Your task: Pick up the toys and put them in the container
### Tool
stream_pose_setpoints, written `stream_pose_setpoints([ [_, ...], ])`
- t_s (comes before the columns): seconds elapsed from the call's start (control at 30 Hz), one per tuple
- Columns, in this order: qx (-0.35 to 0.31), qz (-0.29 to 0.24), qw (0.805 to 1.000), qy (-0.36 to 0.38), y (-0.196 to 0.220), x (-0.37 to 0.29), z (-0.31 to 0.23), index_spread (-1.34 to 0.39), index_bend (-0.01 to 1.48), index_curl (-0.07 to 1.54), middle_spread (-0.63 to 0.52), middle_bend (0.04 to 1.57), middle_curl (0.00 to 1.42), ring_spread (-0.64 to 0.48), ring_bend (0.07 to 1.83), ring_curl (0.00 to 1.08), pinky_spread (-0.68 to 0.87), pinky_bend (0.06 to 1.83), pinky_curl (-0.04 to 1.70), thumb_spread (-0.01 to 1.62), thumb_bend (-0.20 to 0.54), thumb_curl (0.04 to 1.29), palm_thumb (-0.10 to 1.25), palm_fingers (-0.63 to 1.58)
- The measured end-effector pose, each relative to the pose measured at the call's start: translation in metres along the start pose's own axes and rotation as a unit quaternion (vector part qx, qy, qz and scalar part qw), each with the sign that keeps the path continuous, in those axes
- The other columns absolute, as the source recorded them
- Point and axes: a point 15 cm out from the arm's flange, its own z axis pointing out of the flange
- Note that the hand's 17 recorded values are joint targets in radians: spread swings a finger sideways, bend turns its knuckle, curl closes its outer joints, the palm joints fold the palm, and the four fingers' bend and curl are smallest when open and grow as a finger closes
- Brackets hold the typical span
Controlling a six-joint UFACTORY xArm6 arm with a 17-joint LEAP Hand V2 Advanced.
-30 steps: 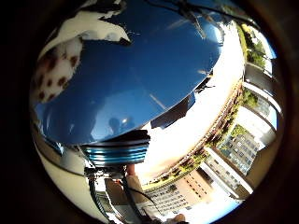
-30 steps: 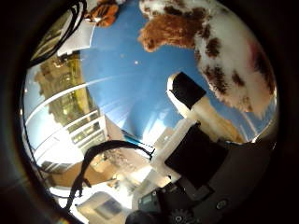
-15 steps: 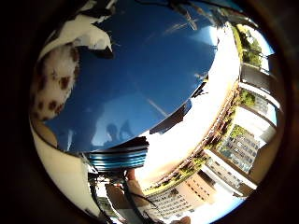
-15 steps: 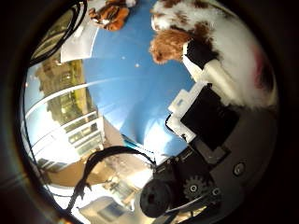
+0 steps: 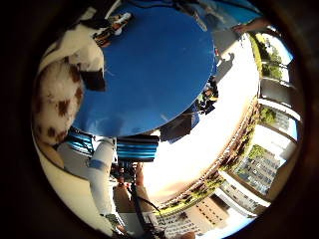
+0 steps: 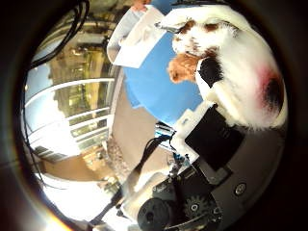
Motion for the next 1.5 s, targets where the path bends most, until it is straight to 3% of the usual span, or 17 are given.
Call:
stream_pose_setpoints([
  [0.3,0.049,-0.024,0.998,-0.042,-0.084,-0.080,-0.048,-0.93,0.96,0.08,-0.22,1.23,1.08,-0.12,1.49,0.80,0.12,1.67,0.71,1.15,-0.011,0.76,0.99,0.84],
  [0.43,0.036,-0.028,0.997,-0.060,-0.110,-0.116,-0.034,-0.94,1.00,0.07,-0.22,1.24,1.09,-0.12,1.50,0.81,0.11,1.66,0.73,1.14,-0.013,0.78,0.98,0.84],
  [0.93,0.127,-0.050,0.989,-0.062,-0.229,-0.190,0.022,-0.94,1.12,-0.02,-0.20,1.27,1.07,-0.11,1.51,0.79,0.11,1.61,0.77,1.09,-0.020,0.85,0.94,0.87],
  [1.07,0.147,-0.047,0.986,-0.064,-0.259,-0.200,0.043,-0.91,1.17,0.00,-0.19,1.26,1.06,-0.10,1.50,0.79,0.11,1.58,0.79,1.08,-0.050,0.83,0.81,0.84],
  [1.13,0.146,-0.048,0.986,-0.064,-0.262,-0.202,0.048,-0.82,1.22,0.01,-0.17,1.19,1.01,-0.05,1.44,0.75,0.14,1.49,0.77,1.08,-0.046,0.80,0.76,0.84],
  [1.17,0.144,-0.052,0.986,-0.064,-0.261,-0.205,0.050,-0.72,1.22,0.03,-0.15,1.07,0.95,0.00,1.34,0.71,0.17,1.46,0.75,1.08,-0.051,0.78,0.73,0.75],
  [1.23,0.137,-0.057,0.987,-0.063,-0.260,-0.208,0.055,-0.59,1.09,0.02,-0.12,0.81,0.87,0.08,1.21,0.70,0.23,1.45,0.77,1.07,-0.050,0.75,0.71,0.18],
  [1.3,0.133,-0.063,0.987,-0.062,-0.261,-0.208,0.060,-0.51,1.04,0.05,-0.07,0.60,0.74,0.16,0.98,0.60,0.31,1.35,0.72,1.07,-0.049,0.71,0.67,-0.14],
  [1.37,0.135,-0.074,0.986,-0.061,-0.264,-0.208,0.063,-0.47,0.92,0.04,-0.03,0.44,0.63,0.22,0.80,0.47,0.36,1.26,0.63,1.07,-0.045,0.67,0.65,-0.19],
  [1.5,0.151,-0.091,0.983,-0.058,-0.278,-0.211,0.069,-0.44,0.73,0.04,0.01,0.30,0.53,0.26,0.68,0.38,0.42,1.18,0.56,1.08,-0.040,0.62,0.64,-0.14],
])
